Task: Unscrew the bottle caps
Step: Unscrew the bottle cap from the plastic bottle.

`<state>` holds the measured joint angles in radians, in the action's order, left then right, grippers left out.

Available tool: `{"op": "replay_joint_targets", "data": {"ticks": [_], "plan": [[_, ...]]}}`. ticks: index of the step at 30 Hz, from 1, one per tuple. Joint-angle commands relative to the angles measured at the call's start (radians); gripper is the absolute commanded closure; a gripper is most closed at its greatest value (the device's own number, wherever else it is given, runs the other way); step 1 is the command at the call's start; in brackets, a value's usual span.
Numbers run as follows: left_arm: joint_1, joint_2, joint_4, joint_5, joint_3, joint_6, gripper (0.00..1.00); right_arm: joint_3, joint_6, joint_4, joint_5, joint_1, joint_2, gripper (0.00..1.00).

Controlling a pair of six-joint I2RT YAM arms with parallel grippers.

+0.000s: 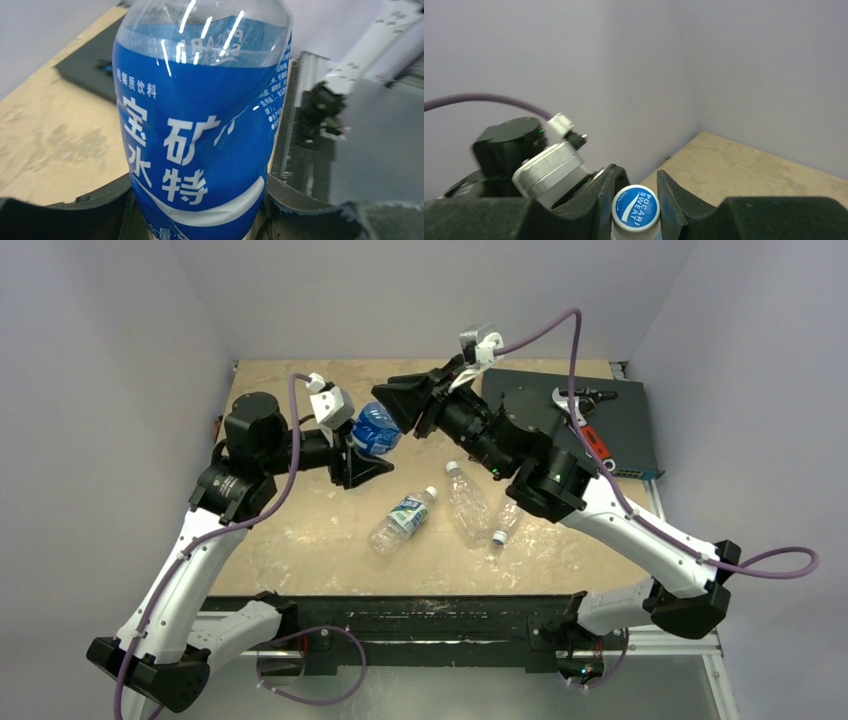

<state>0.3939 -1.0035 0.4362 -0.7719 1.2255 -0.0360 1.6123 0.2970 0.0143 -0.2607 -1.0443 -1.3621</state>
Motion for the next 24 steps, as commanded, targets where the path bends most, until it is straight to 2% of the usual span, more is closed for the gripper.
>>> {"op": "replay_joint_targets", "data": {"ticks": [1, 8, 10, 12, 16, 22, 23, 24], "plan": [[0.008, -0.002, -0.114, -0.347, 0.075, 0.19, 0.67, -0.07, -0.044, -0.168, 0.361, 0.047, 0.091, 1.0], [0.008, -0.012, -0.432, -0.509, 0.039, 0.581, 0.67, -0.099, -0.039, -0.237, 0.638, 0.079, 0.119, 1.0], [0.009, -0.017, -0.48, -0.534, 0.041, 0.632, 0.67, -0.084, -0.034, -0.228, 0.715, 0.094, 0.107, 1.0], [0.009, -0.024, -0.481, -0.561, 0.048, 0.651, 0.67, -0.072, -0.03, -0.221, 0.794, 0.116, 0.097, 1.0], [0.009, -0.037, -0.452, -0.598, 0.067, 0.644, 0.67, -0.028, -0.06, -0.152, 0.843, 0.149, 0.084, 1.0], [0.008, -0.05, -0.287, -0.609, 0.108, 0.504, 0.67, 0.084, -0.136, 0.027, 0.941, 0.189, 0.052, 1.0], [0.008, -0.052, -0.281, -0.607, 0.109, 0.495, 0.67, 0.097, -0.144, 0.058, 0.929, 0.19, 0.05, 0.95], [0.008, -0.051, -0.272, -0.599, 0.109, 0.478, 0.67, 0.106, -0.14, 0.076, 0.897, 0.19, 0.046, 0.73]]}}
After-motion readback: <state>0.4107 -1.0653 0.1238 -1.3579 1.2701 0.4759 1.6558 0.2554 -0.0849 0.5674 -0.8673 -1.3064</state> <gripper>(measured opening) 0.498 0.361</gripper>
